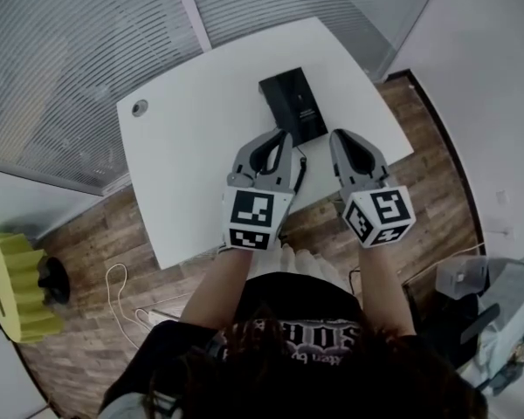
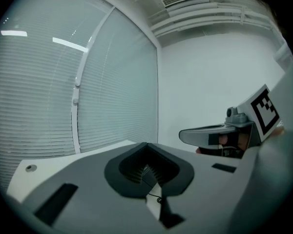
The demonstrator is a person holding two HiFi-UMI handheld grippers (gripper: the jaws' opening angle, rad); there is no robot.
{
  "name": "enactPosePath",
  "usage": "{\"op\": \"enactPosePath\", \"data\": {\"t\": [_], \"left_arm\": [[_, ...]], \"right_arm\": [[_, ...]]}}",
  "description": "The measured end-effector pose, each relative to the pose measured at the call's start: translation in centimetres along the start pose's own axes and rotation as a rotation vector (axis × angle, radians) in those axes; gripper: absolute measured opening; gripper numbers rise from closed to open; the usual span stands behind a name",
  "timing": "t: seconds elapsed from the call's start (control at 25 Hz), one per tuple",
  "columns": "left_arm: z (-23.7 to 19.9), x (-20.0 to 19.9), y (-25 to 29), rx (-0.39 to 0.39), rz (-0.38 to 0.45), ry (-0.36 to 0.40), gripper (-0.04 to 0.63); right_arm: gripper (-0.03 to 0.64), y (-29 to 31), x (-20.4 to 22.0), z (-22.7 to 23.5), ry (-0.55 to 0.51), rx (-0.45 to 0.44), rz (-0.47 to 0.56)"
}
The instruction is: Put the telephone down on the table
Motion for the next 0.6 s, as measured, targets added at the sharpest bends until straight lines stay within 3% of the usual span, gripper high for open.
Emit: {"op": "enactPosePath", "data": {"t": [0.6], "left_arm": [[1.6, -0.8, -4.1, -0.021, 0.033, 0.002, 0.003]], "right_arm": [[0.031, -3.6, -1.4, -2.2, -0.036, 0.008, 0.043]]}}
Point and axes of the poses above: the fingertips, and each gripper's own axes: y forward along the fingers, z to its right, x out of its underside, the point moved 8 cm from there along -y, backward along the fingers, and after that the axes turned 9 degrees about z, right-handed, at the moved point
